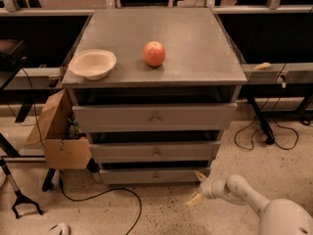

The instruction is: Close bottom drawer

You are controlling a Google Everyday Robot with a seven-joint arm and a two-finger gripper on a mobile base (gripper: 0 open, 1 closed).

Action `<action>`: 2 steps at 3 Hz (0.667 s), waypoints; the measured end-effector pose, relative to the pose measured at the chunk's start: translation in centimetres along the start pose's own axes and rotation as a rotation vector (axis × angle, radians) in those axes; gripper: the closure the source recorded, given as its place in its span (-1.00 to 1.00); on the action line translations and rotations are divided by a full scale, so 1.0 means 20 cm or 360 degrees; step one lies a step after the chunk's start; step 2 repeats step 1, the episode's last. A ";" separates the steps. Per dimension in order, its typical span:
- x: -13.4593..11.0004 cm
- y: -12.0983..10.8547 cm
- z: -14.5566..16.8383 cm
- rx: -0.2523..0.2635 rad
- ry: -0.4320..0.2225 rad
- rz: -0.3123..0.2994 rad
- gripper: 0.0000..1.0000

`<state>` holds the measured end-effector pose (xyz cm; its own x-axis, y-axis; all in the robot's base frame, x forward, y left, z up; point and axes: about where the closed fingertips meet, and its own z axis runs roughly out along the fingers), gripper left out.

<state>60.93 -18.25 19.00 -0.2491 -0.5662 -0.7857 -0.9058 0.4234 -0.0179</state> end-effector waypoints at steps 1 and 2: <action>0.05 0.13 -0.07 -0.0096 0.0033 0.0061 -1.00; 0.05 0.13 -0.07 -0.0096 0.0033 0.0061 -1.00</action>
Offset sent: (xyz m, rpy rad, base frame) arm 0.0000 0.0000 0.0000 0.0000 0.0000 0.0000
